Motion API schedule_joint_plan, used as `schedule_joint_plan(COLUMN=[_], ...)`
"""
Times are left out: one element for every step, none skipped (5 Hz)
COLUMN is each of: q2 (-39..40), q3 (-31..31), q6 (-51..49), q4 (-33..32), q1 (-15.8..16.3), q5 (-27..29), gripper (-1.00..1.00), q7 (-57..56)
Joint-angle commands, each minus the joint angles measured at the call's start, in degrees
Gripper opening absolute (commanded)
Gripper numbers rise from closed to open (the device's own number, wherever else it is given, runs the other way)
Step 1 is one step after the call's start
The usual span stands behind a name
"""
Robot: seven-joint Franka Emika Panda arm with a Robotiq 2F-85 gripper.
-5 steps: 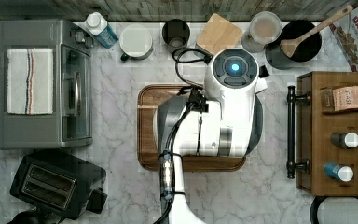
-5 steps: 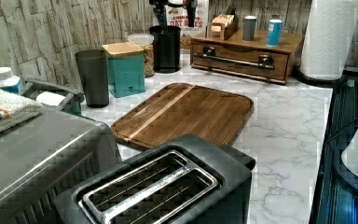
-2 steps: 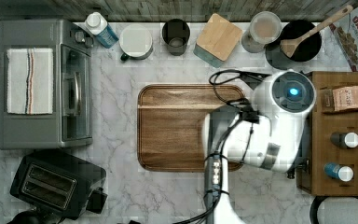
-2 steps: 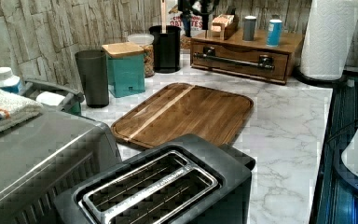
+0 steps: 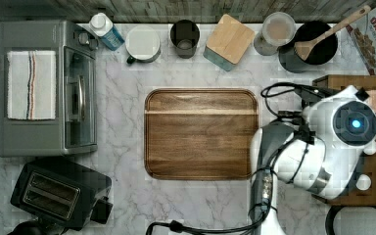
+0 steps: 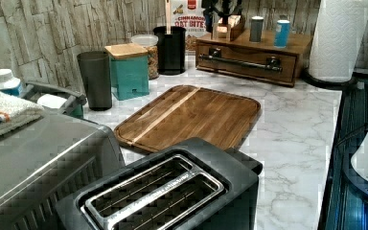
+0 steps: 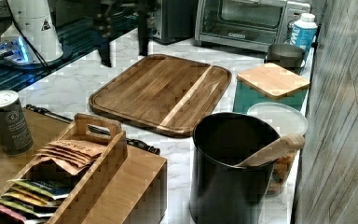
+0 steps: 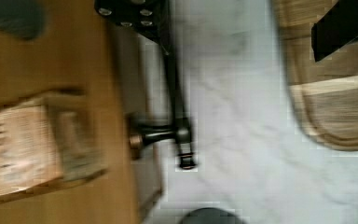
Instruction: Open the drawer.
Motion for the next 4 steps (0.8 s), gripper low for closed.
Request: schedule_joint_plan(q2=[1.6,2.7,3.7,6.3], q3=[0.1,0.1,0.0,0.2], q6=[4.2,3.4,6.6,9.6], q4=[-4.1,-3.4,-4.8,-4.8], q1=[-2.1,-2.4,-2.8,-3.4], q5=[-1.1,-1.8,-1.1,-2.0], gripper=[1.00,1.00,1.00,1.00], q7=[-9.6,-9.3,-9.9,-9.9])
